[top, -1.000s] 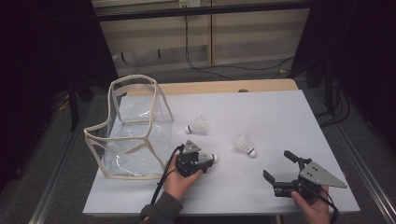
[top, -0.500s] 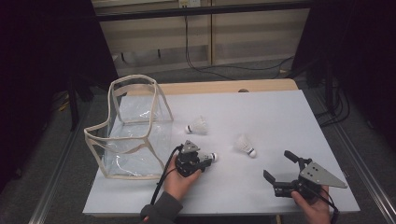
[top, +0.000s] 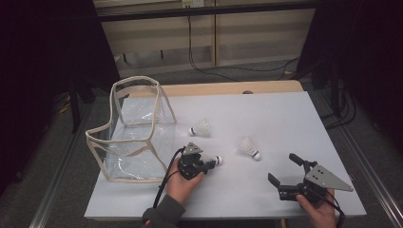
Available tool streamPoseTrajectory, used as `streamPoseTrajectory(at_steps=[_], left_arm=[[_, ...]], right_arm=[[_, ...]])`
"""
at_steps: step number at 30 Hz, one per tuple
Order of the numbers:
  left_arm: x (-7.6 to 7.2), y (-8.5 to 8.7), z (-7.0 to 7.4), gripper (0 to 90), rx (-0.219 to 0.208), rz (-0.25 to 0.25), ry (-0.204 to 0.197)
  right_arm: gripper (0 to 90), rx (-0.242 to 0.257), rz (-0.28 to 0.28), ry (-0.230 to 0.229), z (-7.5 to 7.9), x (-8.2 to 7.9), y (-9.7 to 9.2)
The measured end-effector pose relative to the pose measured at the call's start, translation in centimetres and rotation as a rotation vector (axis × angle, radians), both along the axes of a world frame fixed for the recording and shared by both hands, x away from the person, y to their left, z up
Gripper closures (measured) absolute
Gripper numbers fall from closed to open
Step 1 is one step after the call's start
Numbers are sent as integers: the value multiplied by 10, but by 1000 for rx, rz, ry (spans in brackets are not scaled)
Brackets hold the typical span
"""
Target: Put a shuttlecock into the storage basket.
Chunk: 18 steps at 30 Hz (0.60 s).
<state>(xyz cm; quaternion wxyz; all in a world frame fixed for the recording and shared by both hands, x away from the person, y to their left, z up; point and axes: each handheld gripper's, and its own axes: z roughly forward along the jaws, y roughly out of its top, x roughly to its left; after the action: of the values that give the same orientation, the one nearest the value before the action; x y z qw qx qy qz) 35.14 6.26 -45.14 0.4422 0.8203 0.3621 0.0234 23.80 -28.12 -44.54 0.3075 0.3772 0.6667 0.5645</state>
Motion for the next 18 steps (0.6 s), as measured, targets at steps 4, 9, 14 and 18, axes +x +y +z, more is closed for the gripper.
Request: streamPoseTrajectory(at_steps=[4,9,14,18], left_arm=[[-1,0,2,866,-6,-3,23],[-2,2,5,869,-18,5,41],[-4,2,13,871,-22,2,46],[-4,2,18,874,-36,2,64]], right_arm=[[12,0,1,-2,0,0,0],[12,4,-1,1,0,1,-1],[12,-4,0,-3,0,2,-1],[12,-2,-4,-2,0,2,-1]])
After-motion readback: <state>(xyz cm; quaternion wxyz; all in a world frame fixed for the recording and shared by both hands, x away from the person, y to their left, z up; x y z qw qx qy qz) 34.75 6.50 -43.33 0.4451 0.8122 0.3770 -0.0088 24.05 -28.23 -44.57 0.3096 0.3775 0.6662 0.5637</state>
